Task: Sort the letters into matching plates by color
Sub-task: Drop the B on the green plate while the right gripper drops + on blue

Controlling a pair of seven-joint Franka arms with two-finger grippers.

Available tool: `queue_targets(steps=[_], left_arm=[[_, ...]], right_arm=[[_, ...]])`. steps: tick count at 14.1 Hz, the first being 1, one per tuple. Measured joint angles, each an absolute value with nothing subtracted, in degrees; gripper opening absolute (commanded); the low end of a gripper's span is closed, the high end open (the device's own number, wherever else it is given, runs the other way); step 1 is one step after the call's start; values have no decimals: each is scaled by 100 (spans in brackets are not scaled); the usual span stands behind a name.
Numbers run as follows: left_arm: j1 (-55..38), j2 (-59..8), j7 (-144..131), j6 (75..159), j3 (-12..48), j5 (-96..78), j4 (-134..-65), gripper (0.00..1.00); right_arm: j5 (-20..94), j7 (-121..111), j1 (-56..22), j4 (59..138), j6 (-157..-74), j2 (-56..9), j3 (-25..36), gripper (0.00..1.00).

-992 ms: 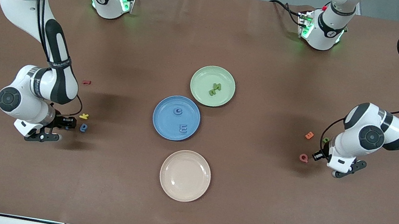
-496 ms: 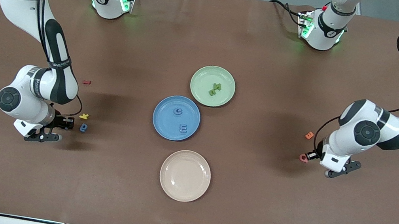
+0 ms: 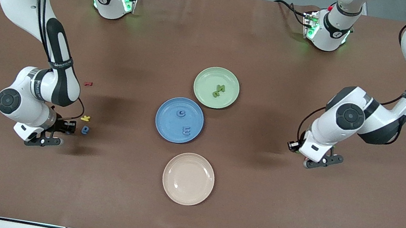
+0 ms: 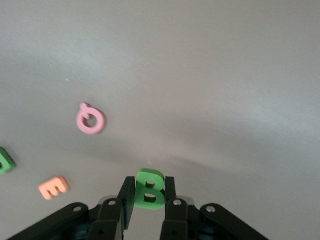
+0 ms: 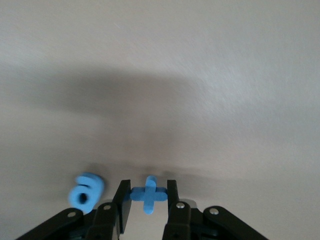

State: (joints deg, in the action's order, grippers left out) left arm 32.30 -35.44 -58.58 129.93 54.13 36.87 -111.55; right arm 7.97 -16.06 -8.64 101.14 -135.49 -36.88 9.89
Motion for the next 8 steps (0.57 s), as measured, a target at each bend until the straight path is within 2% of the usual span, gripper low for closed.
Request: queue_targets(steps=[3, 8], left_arm=[[2962, -3548, -6365, 12991, 5588, 3687, -11192, 1], [1948, -3595, -7607, 12991, 5596, 3686, -11215, 1]], right_arm=[[800, -1421, -1202, 10060, -13140, -3381, 966, 21], [806, 49, -2168, 10051, -12774, -3145, 926, 21]])
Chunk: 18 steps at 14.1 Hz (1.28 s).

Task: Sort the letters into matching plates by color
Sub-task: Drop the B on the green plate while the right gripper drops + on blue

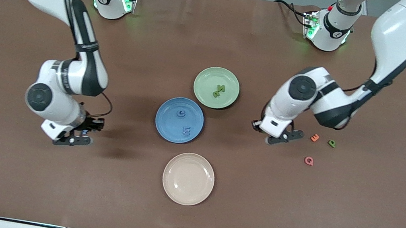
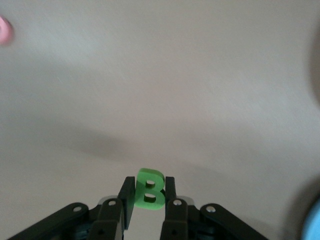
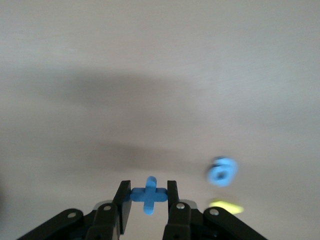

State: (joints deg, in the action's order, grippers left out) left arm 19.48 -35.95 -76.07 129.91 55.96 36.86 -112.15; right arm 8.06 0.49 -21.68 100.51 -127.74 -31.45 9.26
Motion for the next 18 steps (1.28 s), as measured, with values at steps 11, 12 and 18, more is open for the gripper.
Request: queue_targets(steps=[11, 12, 18], left_arm=[[193, -3941, -10188, 13274, 5602, 3683, -11247, 15], [112, -3950, -10272, 13274, 5599, 3683, -11279, 42], [134, -4087, -10607, 13275, 5576, 3676, -11375, 100]], right_arm=[[814, 3765, -4536, 9318, -12891, -3645, 897, 21], [836, 3800, -4559, 9250, -13055, -3783, 895, 21], [982, 3800, -4563, 9157, -13583, -4199, 793, 44]])
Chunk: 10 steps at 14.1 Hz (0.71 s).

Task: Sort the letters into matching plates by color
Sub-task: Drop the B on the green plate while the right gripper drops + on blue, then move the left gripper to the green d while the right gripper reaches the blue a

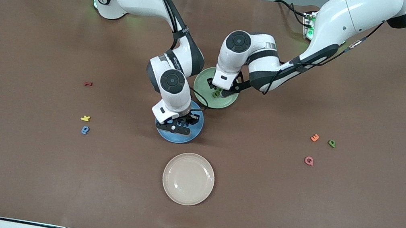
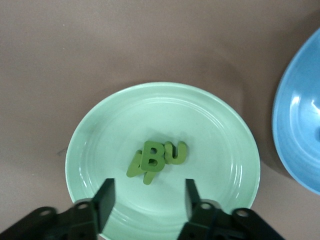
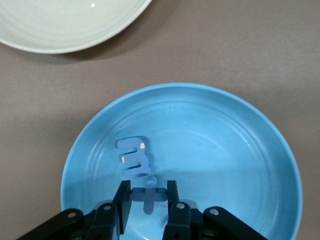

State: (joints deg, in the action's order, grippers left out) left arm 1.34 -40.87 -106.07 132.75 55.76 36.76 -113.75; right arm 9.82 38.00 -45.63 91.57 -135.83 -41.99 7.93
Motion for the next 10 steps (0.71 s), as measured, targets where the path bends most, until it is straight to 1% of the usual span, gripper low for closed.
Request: queue_targets(steps=[1, 3, 4, 7, 10], left_arm=[[183, -4085, -10607, 13275, 5576, 3676, -11358, 100], [388, -4043, -10551, 13265, 5575, 3684, -11301, 100], [564, -3997, -10439, 13252, 5573, 3687, -11269, 100], [1277, -3827, -9799, 13236, 5571, 3690, -11194, 100], [2097, -3706, -9369, 12948, 5572, 3691, -11188, 99]], right_arm=[[982, 3800, -4563, 9143, -13584, -4211, 776, 63], [982, 3800, -4569, 9115, -13580, -4214, 751, 89], [982, 3799, -4576, 9100, -13573, -4214, 743, 99], [982, 3799, -4579, 9035, -13345, -4193, 757, 100], [969, 3715, -4537, 8901, -12512, -3863, 1003, 100]])
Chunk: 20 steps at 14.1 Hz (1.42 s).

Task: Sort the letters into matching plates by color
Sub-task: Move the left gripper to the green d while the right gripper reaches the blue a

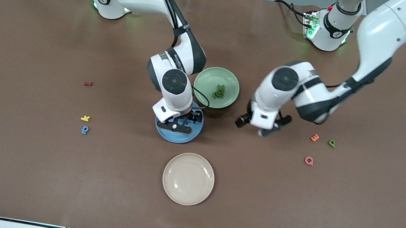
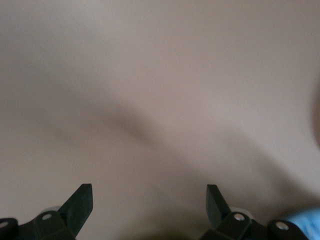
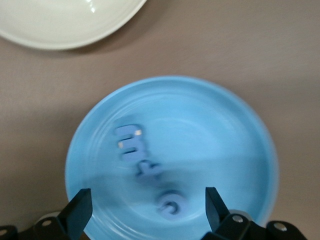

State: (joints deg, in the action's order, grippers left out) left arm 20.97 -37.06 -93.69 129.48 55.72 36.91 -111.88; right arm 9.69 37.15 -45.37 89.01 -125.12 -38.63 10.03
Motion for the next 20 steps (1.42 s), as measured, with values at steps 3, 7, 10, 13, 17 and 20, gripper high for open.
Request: queue_targets(steps=[3, 7, 10, 13, 17, 20], left_arm=[[2690, -3639, -9297, 12581, 5573, 3693, -11193, 99], [3358, -3586, -9293, 12483, 5570, 4149, -11313, 99], [3866, -3584, -9293, 12477, 5565, 4717, -11527, 99], [4262, -3584, -9279, 12483, 5563, 5087, -11764, 97], [5049, -3583, -8512, 12918, 5554, 5176, -12170, 91], [5568, -3601, -7961, 13153, 5551, 5177, -12332, 82]], right_arm=[[967, 2941, -4248, 8891, -11624, -3340, 1414, 100], [967, 1461, -3402, 8990, -11337, -3205, 1611, 100], [969, 326, -2667, 9070, -11395, -3241, 1621, 100], [976, -477, -2086, 9101, -11622, -3312, 1615, 99], [991, -790, -1689, 9133, -12164, -3708, 1585, 96], [1361, -1197, -1616, 9133, -12366, -3999, 1558, 83]])
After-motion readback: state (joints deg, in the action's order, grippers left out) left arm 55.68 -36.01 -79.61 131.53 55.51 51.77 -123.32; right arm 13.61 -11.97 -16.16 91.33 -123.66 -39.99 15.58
